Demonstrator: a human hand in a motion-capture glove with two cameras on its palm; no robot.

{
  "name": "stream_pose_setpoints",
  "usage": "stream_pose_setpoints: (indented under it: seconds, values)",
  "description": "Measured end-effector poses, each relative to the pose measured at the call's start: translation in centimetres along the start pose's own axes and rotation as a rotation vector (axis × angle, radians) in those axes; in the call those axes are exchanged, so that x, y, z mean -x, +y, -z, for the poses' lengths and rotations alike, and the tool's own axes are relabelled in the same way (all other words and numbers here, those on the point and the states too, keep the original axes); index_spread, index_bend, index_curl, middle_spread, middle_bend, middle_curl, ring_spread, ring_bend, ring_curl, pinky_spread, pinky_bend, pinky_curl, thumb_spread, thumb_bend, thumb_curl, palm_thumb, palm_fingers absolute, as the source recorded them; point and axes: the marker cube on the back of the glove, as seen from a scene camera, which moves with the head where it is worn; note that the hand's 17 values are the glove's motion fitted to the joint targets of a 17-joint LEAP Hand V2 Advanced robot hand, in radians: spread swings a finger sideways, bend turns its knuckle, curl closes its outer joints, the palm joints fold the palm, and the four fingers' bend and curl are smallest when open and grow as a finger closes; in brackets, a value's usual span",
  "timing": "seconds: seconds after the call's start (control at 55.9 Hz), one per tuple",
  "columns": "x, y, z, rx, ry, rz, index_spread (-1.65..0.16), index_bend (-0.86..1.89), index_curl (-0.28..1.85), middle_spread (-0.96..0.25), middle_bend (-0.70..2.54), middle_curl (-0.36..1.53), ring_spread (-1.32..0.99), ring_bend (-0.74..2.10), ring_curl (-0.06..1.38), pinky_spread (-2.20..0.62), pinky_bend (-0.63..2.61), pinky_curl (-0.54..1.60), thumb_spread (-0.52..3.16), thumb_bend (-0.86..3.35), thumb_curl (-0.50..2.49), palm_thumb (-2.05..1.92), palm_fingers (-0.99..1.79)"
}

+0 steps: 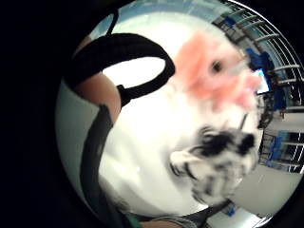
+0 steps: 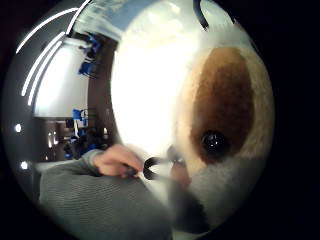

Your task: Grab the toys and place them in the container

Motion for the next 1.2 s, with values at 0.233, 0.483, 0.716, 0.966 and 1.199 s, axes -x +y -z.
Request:
stream_pose_setpoints:
  seconds: [0.233, 0.483, 0.716, 0.966, 1.199]
  values:
    - [1.3, -6.2, 13.1, -0.277, -0.044, -0.008, -0.37, 0.26, 0.61, -0.27, 0.53, 0.46, -0.41, 0.74, 0.49, -0.36, 0.91, 0.41, 1.1, 0.04, 0.59, 0.46, 0.66]
    - [4.8, -12.8, 10.6, -0.196, -0.095, -0.019, -0.39, 0.24, 0.72, -0.27, 0.55, 0.53, -0.42, 0.76, 0.51, -0.36, 0.93, 0.43, 1.06, 0.0, 0.65, 0.46, 0.63]
    - [9.4, -24.9, 4.8, -0.091, -0.042, -0.063, -0.41, 0.19, 0.8, -0.27, 0.53, 0.58, -0.41, 0.75, 0.53, -0.34, 0.97, 0.44, 1.09, -0.02, 0.67, 0.41, 0.53]
    - [9.2, -28.0, 1.5, 0.034, 0.166, -0.026, -0.43, 0.17, 0.84, -0.27, 0.47, 0.61, -0.4, 0.72, 0.53, -0.33, 1.03, 0.44, 1.14, -0.02, 0.67, 0.36, 0.43]
    - [9.2, -27.6, 1.7, 0.1, 0.082, -0.051, -0.42, 0.1, 0.71, -0.18, 0.09, 0.46, -0.2, 0.44, 0.46, -0.1, 1.22, 0.47, 1.18, -0.06, 0.49, 0.04, -0.18]
